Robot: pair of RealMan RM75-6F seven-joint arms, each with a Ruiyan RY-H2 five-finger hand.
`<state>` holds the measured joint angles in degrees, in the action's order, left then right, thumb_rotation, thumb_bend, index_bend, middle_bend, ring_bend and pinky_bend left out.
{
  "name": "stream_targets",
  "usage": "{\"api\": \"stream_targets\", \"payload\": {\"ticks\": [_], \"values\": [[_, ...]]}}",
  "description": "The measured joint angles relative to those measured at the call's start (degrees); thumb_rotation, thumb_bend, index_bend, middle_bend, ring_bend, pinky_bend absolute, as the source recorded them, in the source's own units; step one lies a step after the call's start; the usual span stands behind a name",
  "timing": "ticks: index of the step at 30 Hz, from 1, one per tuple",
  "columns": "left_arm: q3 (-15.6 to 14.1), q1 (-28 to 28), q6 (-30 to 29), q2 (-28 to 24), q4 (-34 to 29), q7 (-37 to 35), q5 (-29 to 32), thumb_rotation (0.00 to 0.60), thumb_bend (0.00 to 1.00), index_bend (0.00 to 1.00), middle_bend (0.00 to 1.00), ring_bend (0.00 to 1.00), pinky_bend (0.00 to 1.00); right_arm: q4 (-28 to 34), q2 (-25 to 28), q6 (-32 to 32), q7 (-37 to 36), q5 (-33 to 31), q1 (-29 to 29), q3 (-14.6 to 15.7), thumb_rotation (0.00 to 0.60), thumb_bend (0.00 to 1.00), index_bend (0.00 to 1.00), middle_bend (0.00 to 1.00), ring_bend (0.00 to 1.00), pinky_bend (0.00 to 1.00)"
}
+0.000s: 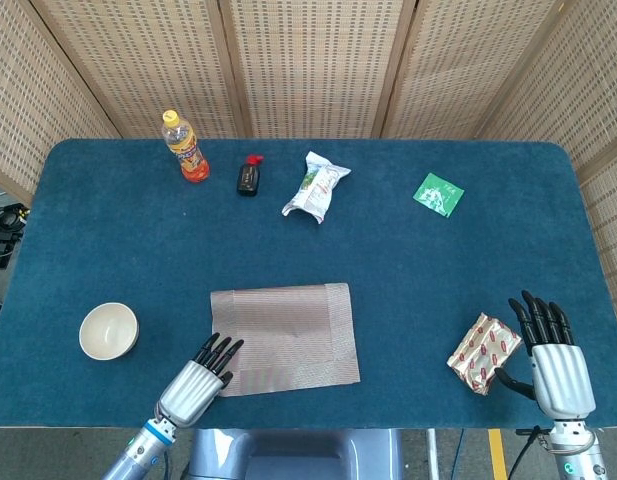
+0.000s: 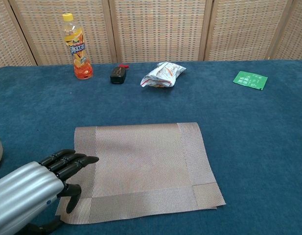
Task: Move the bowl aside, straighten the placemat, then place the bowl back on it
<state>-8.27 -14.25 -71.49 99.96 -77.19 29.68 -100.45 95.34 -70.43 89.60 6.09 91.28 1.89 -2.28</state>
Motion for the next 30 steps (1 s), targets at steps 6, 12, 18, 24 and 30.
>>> {"api": "stream_targets", "payload": {"ticks": [6, 12, 18, 24, 30], "values": [[0.0, -0.2, 0.4, 0.1, -0.1, 0.1, 0.5, 0.600, 0.42, 0.52, 0.00, 0.00, 0.00, 0.0, 0.0, -0.1, 0.0, 0.0, 0.0, 0.0, 0.600, 0.10, 0.01, 0.00, 0.00, 0.00], [-0.1, -0.3, 0.5, 0.0, -0.2, -0.2, 0.7, 0.600, 0.43, 0.56, 0.00, 0.00, 0.00, 0.1, 0.1, 0.1, -0.1, 0.2, 0.0, 0.0, 0.600, 0.10, 0.01, 0.00, 0.00, 0.00], [0.0, -0.3, -0.5, -0.3, -0.7, -0.8, 0.5, 0.600, 0.43, 0.60, 0.00, 0.00, 0.00, 0.1, 0.0, 0.0, 0.1, 0.3, 0.0, 0.2, 0.600, 0.10, 0.01, 0.00, 0.00, 0.00], [0.7, -0.6, -1.5, -1.4, -2.2, -0.8, 0.2, 0.600, 0.47, 0.63, 0.00, 0.00, 0.00, 0.2, 0.0, 0.0, 0.2, 0.3, 0.0, 0.2, 0.600, 0.10, 0.01, 0.00, 0.00, 0.00], [2.3, -1.2, -1.9, -3.0, -4.2, -0.7, 0.9, 0.600, 0.48, 0.63, 0.00, 0.00, 0.00, 0.2, 0.0, -0.1, 0.3, 0.3, 0.0, 0.3, 0.600, 0.10, 0.01, 0.00, 0.00, 0.00]]}}
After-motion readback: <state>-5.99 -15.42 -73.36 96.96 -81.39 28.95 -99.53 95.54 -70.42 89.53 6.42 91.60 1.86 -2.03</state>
